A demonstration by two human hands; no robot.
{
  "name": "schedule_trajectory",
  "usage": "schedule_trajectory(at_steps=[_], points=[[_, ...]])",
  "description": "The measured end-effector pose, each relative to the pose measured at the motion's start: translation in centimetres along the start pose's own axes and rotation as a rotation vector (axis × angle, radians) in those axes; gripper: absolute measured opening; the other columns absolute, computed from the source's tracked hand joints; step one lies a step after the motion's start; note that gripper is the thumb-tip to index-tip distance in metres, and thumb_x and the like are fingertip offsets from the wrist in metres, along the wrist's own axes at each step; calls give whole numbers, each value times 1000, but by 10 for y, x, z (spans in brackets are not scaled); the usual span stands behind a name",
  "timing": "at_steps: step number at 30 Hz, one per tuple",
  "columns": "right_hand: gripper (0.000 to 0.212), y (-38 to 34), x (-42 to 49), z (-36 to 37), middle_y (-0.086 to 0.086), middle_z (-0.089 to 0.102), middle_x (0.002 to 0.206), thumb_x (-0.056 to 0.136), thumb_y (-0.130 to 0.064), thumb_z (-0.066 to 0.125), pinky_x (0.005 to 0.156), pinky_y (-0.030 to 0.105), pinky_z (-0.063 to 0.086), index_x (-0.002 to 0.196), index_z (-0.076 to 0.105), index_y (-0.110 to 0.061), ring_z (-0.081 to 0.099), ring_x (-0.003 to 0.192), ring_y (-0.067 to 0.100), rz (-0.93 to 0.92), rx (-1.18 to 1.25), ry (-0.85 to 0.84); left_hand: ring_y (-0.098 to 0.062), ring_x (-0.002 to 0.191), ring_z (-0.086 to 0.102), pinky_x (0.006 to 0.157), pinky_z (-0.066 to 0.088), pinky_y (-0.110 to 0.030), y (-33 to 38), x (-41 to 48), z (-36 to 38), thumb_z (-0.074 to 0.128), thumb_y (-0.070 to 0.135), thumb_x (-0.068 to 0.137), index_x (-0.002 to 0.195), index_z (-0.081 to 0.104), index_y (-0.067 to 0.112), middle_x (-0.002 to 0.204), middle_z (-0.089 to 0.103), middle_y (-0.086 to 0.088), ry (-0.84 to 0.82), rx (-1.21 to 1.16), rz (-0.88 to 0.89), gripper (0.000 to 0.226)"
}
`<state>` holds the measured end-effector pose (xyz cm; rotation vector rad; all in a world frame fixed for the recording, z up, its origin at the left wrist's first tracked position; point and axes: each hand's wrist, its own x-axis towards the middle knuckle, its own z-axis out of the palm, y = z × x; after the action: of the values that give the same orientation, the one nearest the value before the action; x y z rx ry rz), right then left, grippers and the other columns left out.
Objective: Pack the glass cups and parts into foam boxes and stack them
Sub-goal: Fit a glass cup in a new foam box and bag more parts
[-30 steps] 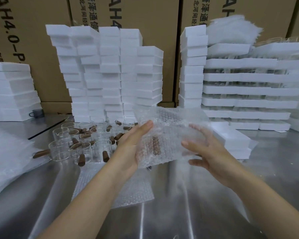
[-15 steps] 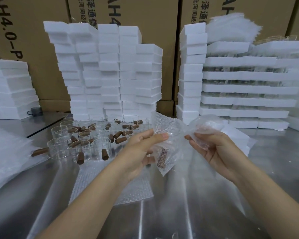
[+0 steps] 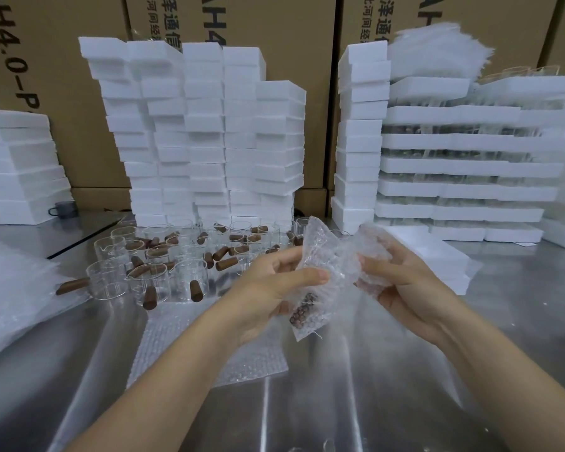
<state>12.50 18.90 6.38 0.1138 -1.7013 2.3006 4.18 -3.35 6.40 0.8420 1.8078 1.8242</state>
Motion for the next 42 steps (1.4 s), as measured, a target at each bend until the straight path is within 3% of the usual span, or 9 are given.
schedule_trajectory(at_steps=[4, 8, 13, 17, 22, 24, 31, 36, 42], points=[[40, -4, -4, -3, 19, 71, 134, 91, 1, 67, 112, 40, 49, 127, 76, -14, 67, 125, 30, 77, -164, -139, -36, 126, 70, 117, 39, -73, 1, 1, -1, 90, 37, 74, 126, 78, 26, 126, 79, -3, 1, -6, -35, 54], [33, -6, -7, 2, 15, 77, 119, 83, 6, 74, 92, 29, 58, 112, 80, -10, 73, 108, 27, 47, -224, -196, -37, 124, 70, 117, 41, -68, 3, 1, -1, 85, 33, 80, 128, 77, 21, 127, 79, -6, 19, -33, -78, 49], [27, 2, -5, 9, 3, 67, 83, 79, 10, 81, 69, 22, 51, 87, 64, -9, 62, 74, 16, -43, -378, -116, -14, 55, 58, 69, 51, -34, 2, 2, 1, 82, 25, 91, 123, 75, 10, 118, 75, -29, 95, -105, -128, 36], [25, 12, -3, 13, -7, 58, 69, 81, 9, 80, 59, 22, 40, 79, 60, -6, 49, 63, 11, -231, -624, 59, -14, 65, 73, 67, 65, -31, 4, 1, 8, 78, 25, 94, 119, 76, 13, 106, 83, -12, 86, -164, -157, 28], [30, 29, -7, 21, -8, 61, 89, 79, 4, 84, 73, 34, 49, 87, 63, -17, 58, 82, 13, -713, -1090, 218, -32, 106, 71, 105, 58, -56, -1, 3, 15, 73, 34, 97, 134, 68, 6, 132, 72, -25, 83, -350, -274, 47], [34, 33, -9, 22, -16, 62, 94, 82, -1, 86, 74, 28, 50, 97, 65, -23, 60, 86, 5, -814, -1135, 216, -33, 107, 75, 91, 65, -53, 0, 1, 16, 67, 38, 102, 141, 62, 5, 130, 73, -26, 17, -465, -313, 51], [30, 34, -16, 31, -20, 72, 105, 90, -21, 82, 87, 30, 58, 112, 63, -31, 72, 101, 7, -701, -978, 196, -30, 96, 77, 74, 69, -43, 0, 1, 15, 60, 43, 106, 140, 64, 1, 128, 74, -26, 13, -631, -291, 54], [37, 34, -20, 36, -27, 67, 122, 92, -44, 65, 100, 11, 42, 123, 75, -27, 61, 118, -4, -674, -1079, 80, -33, 92, 80, 61, 65, -33, -3, 3, 13, 59, 42, 106, 134, 64, -3, 120, 76, -28, 41, -718, -257, 53], [26, 33, -16, 35, -9, 63, 112, 101, -9, 69, 78, 12, 47, 115, 78, -29, 66, 94, 4, -501, -862, 36, -26, 90, 75, 67, 64, -32, -4, 6, 14, 61, 45, 104, 133, 66, 3, 118, 78, -19, 106, -561, -186, 51]])
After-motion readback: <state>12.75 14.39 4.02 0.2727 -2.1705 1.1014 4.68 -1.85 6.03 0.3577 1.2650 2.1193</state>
